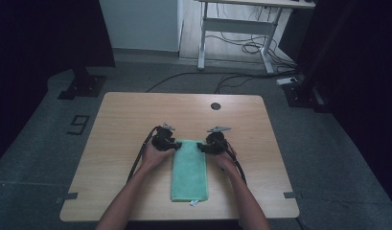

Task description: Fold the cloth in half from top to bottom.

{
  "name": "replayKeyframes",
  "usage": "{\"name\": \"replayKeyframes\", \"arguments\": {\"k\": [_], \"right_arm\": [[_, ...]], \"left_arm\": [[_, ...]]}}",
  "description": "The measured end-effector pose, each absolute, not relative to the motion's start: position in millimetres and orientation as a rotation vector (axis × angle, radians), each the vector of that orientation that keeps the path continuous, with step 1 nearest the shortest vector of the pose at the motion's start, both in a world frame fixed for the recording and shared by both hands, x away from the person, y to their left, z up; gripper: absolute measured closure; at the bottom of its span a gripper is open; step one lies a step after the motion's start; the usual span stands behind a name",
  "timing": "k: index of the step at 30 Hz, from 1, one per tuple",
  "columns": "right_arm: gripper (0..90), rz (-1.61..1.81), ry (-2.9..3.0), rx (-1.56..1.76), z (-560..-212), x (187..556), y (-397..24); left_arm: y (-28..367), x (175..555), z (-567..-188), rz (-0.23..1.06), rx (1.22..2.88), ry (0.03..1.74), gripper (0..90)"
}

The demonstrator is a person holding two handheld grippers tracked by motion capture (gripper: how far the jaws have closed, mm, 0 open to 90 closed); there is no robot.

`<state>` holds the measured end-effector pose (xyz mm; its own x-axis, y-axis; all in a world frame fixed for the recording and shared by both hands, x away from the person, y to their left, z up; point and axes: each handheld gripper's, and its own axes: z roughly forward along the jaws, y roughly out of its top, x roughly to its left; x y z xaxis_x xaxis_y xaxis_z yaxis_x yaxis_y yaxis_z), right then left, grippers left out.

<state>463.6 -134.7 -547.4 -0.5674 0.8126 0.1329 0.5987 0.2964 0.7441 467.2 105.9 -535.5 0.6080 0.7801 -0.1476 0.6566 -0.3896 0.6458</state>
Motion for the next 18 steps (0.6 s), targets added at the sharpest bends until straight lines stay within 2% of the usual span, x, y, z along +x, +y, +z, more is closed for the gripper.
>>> {"name": "replayKeyframes", "arguments": {"k": [3,6,8,13,18], "right_arm": [[58.8,1.145,2.321,1.236,-548,462,-130],[75.0,1.144,2.364,1.184,-547,460,-126],[80.7,1.153,2.357,1.198,-547,462,-129],[82.9,1.261,2.315,1.131,-536,452,-136],[83.0,1.380,2.285,1.027,-514,426,-144]], "left_arm": [[103,465,-537,0.228,2.157,1.100,64.8],[100,461,-537,0.243,2.170,1.069,80.0],[101,460,-534,0.252,2.161,1.054,84.2],[107,449,-518,0.280,2.115,0.980,86.2],[114,420,-499,0.355,2.079,0.876,86.2]]}}
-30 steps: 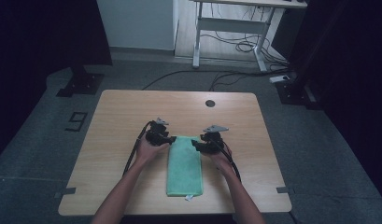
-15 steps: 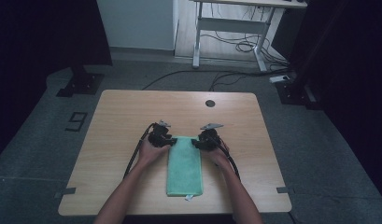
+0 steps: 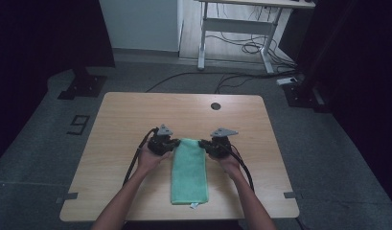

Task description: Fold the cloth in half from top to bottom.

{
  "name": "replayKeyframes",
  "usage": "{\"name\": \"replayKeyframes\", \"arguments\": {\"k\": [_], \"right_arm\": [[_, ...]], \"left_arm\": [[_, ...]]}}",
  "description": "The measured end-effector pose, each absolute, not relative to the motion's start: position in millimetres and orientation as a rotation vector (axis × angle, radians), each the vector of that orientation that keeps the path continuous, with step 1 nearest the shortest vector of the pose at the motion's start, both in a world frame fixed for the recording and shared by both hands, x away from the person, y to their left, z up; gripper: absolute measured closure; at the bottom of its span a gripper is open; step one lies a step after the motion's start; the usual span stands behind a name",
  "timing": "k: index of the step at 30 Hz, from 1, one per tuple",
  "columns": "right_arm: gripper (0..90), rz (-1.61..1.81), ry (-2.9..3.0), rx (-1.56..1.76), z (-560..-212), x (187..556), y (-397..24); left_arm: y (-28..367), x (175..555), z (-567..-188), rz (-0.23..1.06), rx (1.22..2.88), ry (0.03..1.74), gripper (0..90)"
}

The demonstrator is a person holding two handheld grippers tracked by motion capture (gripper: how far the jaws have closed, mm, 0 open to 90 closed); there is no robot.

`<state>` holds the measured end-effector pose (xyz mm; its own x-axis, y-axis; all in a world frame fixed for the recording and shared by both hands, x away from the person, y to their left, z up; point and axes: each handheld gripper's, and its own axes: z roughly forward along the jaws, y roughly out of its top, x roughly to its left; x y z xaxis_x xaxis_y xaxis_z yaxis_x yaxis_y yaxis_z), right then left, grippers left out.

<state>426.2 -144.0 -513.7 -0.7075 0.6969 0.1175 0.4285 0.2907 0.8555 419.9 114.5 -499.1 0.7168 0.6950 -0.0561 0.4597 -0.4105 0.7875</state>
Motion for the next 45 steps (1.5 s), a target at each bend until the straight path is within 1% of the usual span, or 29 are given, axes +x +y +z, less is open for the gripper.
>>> {"name": "replayKeyframes", "arguments": {"k": [3,7,10,11,12,13,14,15,16,17,18,19,20,21,24,27,28,30,31,33,34,35,37,40,41,45], "right_arm": [[82.9,1.421,2.250,0.946,-501,404,-147],[82.7,1.447,2.250,0.864,-495,375,-152],[82.2,1.472,2.248,0.815,-501,348,-158],[81.6,1.468,2.260,0.800,-503,340,-159],[81.3,1.465,2.267,0.785,-508,330,-161],[80.9,1.479,2.282,0.785,-511,323,-162],[80.9,1.479,2.282,0.785,-511,323,-162],[78.7,1.452,2.333,0.761,-522,309,-162],[76.3,1.438,2.346,0.751,-526,304,-162],[71.6,1.443,2.361,0.741,-530,298,-163],[71.6,1.443,2.361,0.741,-530,298,-163],[61.0,1.464,2.382,0.720,-534,288,-164],[55.1,1.482,2.374,0.710,-533,283,-165],[51.3,1.513,2.357,0.708,-530,279,-168],[47.1,1.603,2.286,0.741,-516,278,-175],[46.8,1.597,2.266,0.766,-508,286,-176],[47.0,1.548,2.295,0.818,-509,297,-172],[46.6,1.513,2.320,0.835,-512,300,-169],[46.1,1.421,2.414,0.843,-524,302,-158],[44.5,1.358,2.484,0.836,-538,298,-148],[42.7,1.333,2.509,0.835,-543,295,-145],[41.8,1.302,2.521,0.830,-548,293,-142],[41.6,1.270,2.502,0.830,-551,290,-138],[41.2,1.225,2.488,0.841,-551,298,-133],[41.2,1.214,2.480,0.852,-551,303,-132],[41.5,1.196,2.444,0.911,-551,335,-130]], "left_arm": [[117,399,-489,0.386,2.044,0.816,86.1],[118,365,-482,0.415,2.018,0.737,85.8],[117,337,-485,0.443,2.041,0.673,84.9],[117,337,-485,0.443,2.041,0.673,84.8],[116,324,-491,0.412,2.040,0.657,84.3],[115,307,-500,0.410,2.066,0.640,84.1],[115,307,-500,0.410,2.066,0.640,83.6],[115,297,-507,0.391,2.093,0.624,81.9],[115,285,-517,0.404,2.122,0.610,79.0],[117,279,-521,0.387,2.122,0.601,73.1],[117,279,-521,0.387,2.122,0.601,68.0],[121,268,-524,0.394,2.116,0.572,63.1],[123,266,-523,0.392,2.108,0.569,54.6],[126,264,-520,0.381,2.088,0.562,47.7],[134,266,-508,0.369,2.018,0.569,43.5],[136,275,-504,0.355,2.005,0.602,43.5],[131,284,-504,0.338,2.024,0.651,43.8],[127,287,-506,0.314,2.047,0.667,44.3],[114,289,-514,0.297,2.129,0.669,44.2],[106,289,-523,0.264,2.195,0.662,44.2],[106,289,-523,0.264,2.195,0.662,44.4],[100,290,-531,0.265,2.256,0.659,44.7],[97,294,-537,0.272,2.286,0.673,46.2],[95,304,-539,0.248,2.281,0.691,46.5],[93,318,-538,0.252,2.279,0.712,46.8],[89,354,-538,0.260,2.264,0.758,47.8]]}}
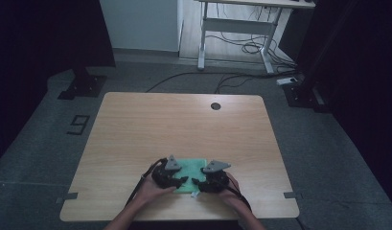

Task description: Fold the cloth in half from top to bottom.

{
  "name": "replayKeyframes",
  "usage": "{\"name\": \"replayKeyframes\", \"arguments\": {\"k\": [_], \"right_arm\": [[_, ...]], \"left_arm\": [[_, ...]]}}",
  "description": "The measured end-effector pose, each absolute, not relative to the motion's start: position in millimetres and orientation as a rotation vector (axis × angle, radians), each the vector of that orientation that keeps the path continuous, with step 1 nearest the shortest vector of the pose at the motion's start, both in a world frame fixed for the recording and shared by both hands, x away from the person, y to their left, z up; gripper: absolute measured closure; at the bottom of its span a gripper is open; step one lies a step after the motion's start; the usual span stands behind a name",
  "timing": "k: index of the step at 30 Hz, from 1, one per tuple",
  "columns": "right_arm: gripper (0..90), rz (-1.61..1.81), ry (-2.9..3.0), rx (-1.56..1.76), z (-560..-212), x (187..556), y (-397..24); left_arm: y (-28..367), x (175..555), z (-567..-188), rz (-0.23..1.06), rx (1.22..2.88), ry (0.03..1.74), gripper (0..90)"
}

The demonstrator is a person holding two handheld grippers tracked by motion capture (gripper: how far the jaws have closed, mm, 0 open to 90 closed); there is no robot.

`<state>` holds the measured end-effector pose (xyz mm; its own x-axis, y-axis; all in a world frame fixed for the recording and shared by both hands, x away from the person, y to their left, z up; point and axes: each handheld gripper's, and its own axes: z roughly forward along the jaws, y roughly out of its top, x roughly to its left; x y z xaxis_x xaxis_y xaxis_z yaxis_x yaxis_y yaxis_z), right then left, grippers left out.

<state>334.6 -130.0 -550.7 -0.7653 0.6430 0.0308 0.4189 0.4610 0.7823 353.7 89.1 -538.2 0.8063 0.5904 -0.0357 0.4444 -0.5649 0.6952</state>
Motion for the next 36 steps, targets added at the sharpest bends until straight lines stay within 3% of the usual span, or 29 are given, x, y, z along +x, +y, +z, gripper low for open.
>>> {"name": "replayKeyframes", "arguments": {"k": [5,22,26,31,36], "right_arm": [[41.6,1.202,2.408,0.966,-551,360,-131],[41.9,1.206,2.390,0.998,-552,383,-131],[41.7,1.201,2.388,0.990,-552,382,-132],[39.1,1.236,2.348,0.996,-548,376,-135],[36.5,1.345,2.270,0.950,-521,348,-146]], "left_arm": [[86,378,-538,0.269,2.244,0.789,48.1],[89,404,-539,0.248,2.233,0.801,48.8],[91,399,-538,0.283,2.246,0.778,47.8],[95,384,-528,0.361,2.217,0.755,40.4],[108,353,-506,0.414,2.162,0.716,39.1]]}}
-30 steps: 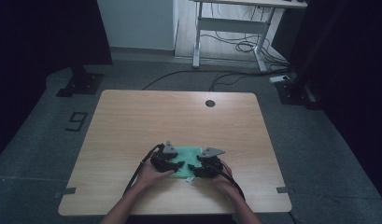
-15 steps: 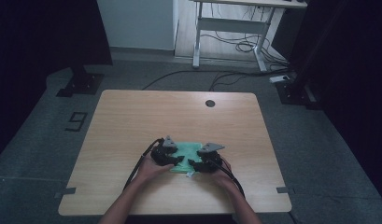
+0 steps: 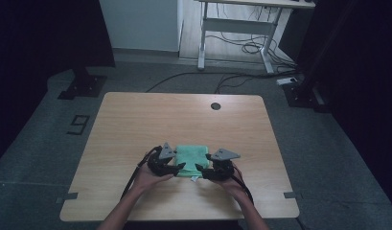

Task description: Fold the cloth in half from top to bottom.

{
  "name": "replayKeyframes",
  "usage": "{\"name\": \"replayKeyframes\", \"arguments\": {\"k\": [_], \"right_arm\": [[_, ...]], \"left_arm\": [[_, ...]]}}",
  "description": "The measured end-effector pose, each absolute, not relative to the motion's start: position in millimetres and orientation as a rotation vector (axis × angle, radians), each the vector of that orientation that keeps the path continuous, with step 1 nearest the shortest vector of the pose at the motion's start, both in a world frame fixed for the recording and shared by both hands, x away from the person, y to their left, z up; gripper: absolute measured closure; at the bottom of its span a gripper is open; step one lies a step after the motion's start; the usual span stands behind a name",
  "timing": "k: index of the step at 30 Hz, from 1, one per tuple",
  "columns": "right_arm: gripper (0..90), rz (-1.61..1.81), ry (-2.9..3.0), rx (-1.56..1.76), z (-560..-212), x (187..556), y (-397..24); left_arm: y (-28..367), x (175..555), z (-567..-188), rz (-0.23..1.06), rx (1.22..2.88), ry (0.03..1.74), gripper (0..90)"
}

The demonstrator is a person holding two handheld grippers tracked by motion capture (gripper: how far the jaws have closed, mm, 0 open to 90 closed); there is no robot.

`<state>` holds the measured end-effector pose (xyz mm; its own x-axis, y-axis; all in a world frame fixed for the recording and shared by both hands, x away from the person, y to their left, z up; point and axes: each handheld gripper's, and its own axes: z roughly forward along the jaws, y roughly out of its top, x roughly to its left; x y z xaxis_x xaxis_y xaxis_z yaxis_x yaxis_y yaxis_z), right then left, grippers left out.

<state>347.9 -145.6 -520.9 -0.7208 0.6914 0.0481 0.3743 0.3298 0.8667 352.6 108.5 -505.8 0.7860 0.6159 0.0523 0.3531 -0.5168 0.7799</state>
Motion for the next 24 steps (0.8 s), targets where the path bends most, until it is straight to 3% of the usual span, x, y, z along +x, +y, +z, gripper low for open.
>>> {"name": "replayKeyframes", "arguments": {"k": [10,24], "right_arm": [[35.4,1.382,2.253,0.964,-528,297,-168],[33.4,1.422,2.211,0.983,-530,281,-179]], "left_arm": [[138,301,-509,0.382,2.109,0.774,37.8],[153,291,-514,0.376,2.069,0.840,37.2]]}}
